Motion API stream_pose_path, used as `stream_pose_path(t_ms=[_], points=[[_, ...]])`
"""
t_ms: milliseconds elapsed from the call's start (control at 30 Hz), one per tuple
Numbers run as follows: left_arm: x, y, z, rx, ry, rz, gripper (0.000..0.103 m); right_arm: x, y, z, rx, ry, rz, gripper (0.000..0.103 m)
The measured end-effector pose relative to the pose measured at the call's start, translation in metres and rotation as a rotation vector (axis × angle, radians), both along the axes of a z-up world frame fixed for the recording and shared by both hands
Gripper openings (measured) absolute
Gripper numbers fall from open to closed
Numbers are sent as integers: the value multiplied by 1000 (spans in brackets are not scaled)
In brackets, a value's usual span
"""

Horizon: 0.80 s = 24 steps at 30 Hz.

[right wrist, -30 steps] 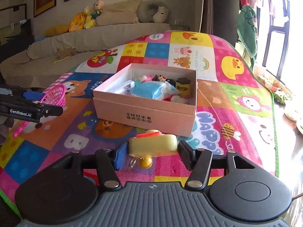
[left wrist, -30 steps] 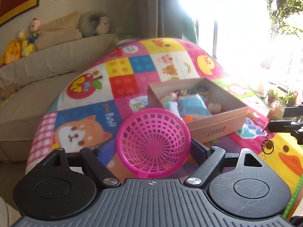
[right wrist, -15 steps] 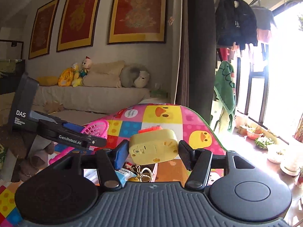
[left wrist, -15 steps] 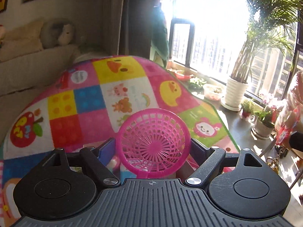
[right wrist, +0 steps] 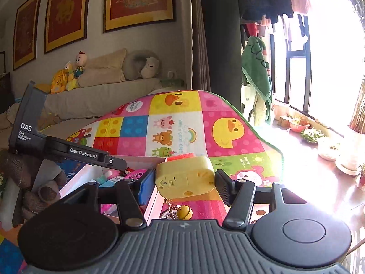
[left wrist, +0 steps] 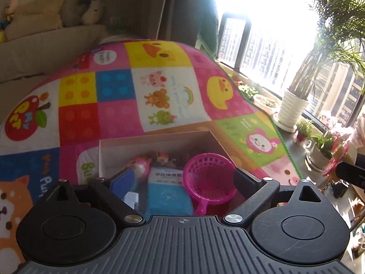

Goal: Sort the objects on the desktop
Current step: 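Carry the net and Hello Kitty toy over the pink box and release them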

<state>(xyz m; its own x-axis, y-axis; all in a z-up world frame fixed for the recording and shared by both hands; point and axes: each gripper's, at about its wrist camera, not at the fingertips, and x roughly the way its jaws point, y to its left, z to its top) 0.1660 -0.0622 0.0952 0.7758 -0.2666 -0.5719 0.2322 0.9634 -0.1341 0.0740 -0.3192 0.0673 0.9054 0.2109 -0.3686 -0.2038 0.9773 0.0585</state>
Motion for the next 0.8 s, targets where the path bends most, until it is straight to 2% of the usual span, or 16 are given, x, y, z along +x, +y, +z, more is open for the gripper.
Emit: stream_pose_path(t_ms=[133, 167, 233, 433, 600, 700, 800], points=[[-60, 15, -13, 156, -127, 0, 100, 5, 14, 10, 14, -13, 38, 57], [-75, 17, -20, 197, -143, -4, 101, 9, 20, 13, 18, -12, 52, 57], [-94, 21, -34, 223, -123, -9, 101, 20, 37, 20, 28, -5, 83, 57], [-115, 43, -61, 126, -18, 31, 101, 86, 101, 27, 80, 61, 132, 57], [-126, 56, -70, 97, -9, 52, 102, 132, 143, 11, 162, 128, 175, 58], [-131, 58, -76, 107, -8, 51, 103, 136, 150, -12, 140, 199, 161, 58], [-134, 59, -82, 140, -11, 70, 103, 108, 141, -32, 66, 192, 144, 62]])
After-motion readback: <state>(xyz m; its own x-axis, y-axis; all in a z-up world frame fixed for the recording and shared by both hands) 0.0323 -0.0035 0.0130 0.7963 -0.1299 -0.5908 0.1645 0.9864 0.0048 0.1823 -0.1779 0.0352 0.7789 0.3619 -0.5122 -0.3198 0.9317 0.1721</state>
